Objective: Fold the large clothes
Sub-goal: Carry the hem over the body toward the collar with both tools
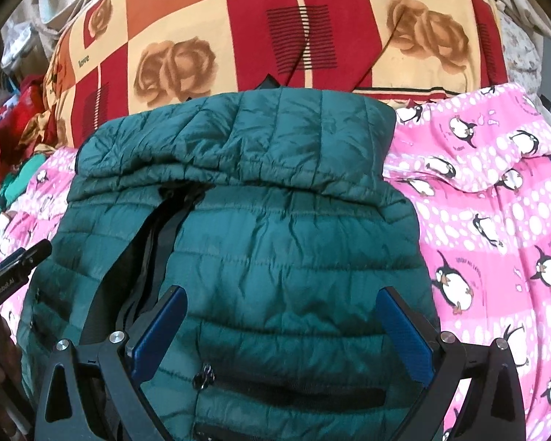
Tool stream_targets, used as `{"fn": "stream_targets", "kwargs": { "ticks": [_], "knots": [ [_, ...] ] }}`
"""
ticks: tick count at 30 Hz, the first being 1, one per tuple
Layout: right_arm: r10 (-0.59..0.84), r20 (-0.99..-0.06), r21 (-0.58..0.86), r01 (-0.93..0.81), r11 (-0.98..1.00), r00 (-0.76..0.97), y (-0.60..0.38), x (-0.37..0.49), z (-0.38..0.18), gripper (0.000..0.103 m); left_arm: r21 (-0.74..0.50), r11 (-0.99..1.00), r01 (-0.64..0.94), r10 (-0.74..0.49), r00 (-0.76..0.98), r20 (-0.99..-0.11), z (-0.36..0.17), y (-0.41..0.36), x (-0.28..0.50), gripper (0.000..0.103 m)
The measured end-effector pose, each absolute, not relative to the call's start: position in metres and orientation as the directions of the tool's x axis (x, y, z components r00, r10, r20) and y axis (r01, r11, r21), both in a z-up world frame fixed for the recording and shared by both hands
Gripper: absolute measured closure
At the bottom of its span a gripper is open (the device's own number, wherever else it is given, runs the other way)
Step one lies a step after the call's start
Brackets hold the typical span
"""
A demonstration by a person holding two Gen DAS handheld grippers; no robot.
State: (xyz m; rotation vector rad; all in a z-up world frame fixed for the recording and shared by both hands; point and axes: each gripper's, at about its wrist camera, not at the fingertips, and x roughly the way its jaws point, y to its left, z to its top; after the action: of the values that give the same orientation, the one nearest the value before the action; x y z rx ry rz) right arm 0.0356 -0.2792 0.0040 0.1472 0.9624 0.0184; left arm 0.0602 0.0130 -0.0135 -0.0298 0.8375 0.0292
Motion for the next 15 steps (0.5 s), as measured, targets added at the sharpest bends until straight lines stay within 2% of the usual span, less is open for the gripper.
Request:
{"fn": "stream_targets", "kwargs": {
  "ticks": [15],
  "knots": [
    [0.101,-0.831,0.143,0.035,0.989,0.547,-0.270,0.009,-0.004,0.000,0.011,1.000,-0.018,0.020,0.658,-0.753,-0.023,0.015,0.031,0.019]
  ]
}}
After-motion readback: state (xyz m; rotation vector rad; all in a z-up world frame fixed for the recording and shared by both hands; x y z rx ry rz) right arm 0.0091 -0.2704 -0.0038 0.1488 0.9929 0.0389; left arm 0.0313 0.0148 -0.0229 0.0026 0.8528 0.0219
